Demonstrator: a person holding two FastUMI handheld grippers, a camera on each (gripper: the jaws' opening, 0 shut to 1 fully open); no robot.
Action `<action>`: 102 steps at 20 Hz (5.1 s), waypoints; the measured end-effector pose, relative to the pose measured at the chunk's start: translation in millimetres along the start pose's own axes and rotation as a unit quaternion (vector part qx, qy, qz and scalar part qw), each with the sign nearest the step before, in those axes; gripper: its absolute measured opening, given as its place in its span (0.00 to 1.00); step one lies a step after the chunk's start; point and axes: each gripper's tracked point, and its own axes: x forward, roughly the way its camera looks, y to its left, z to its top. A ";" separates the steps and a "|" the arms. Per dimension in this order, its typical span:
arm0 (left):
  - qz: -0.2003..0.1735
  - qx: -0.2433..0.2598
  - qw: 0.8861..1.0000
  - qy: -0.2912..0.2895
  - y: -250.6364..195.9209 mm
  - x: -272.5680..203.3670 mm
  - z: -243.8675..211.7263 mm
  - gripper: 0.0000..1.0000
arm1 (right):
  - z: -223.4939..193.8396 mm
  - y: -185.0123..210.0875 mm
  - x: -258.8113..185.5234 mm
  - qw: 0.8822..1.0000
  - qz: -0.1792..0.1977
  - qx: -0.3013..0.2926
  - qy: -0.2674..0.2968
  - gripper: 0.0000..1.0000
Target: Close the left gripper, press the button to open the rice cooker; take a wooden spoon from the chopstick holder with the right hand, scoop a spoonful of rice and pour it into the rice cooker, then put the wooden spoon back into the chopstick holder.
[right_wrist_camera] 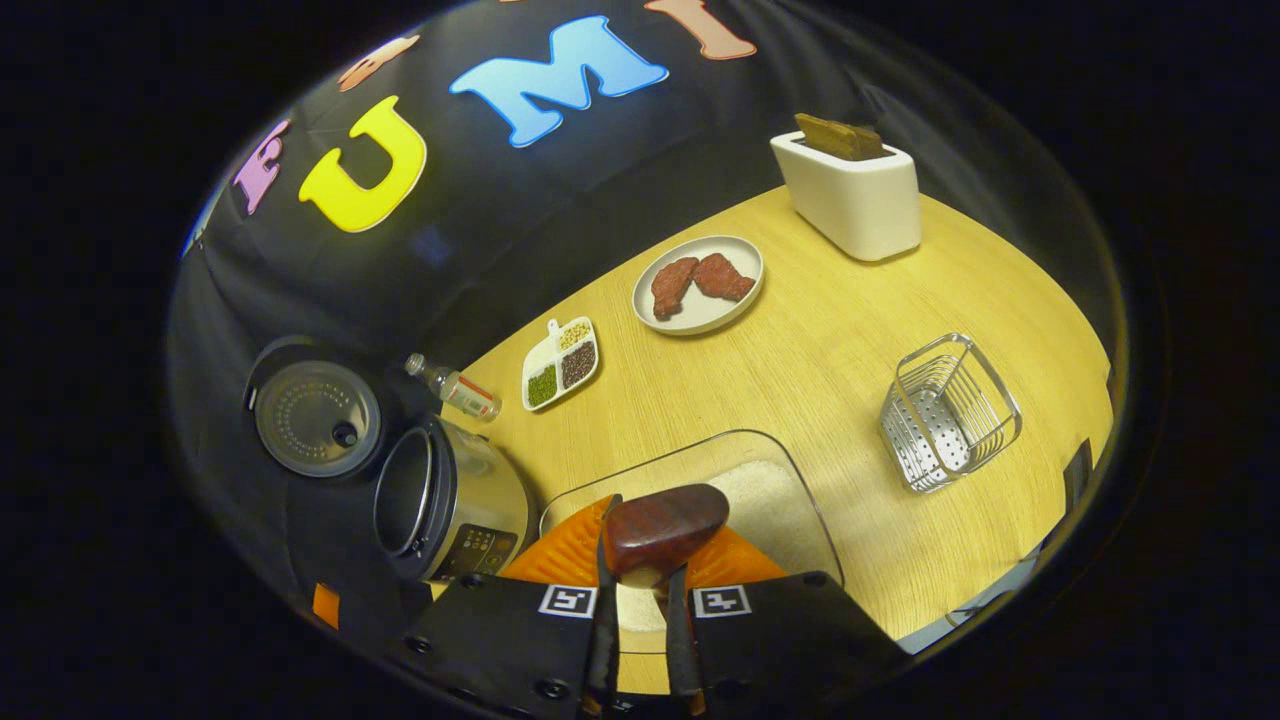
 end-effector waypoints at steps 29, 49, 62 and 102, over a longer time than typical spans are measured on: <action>0.080 -0.038 0.996 0.014 54.0 5.9 -23.2 0.95 | 111.5 194.1 0.4 0.961 0.212 0.170 0.051 0.20; 0.127 -0.045 0.990 0.042 84.8 -0.5 -43.0 0.95 | 43.8 314.6 103.6 0.963 0.218 -0.154 0.039 0.20; 0.137 -0.051 0.988 0.043 94.3 -4.9 -46.8 0.95 | 23.2 350.8 99.3 0.921 0.221 -0.320 0.006 0.20; 0.062 0.017 0.997 0.041 -16.3 -3.1 -16.9 0.95 | 146.8 264.4 -100.7 0.831 0.233 -0.429 -0.266 0.17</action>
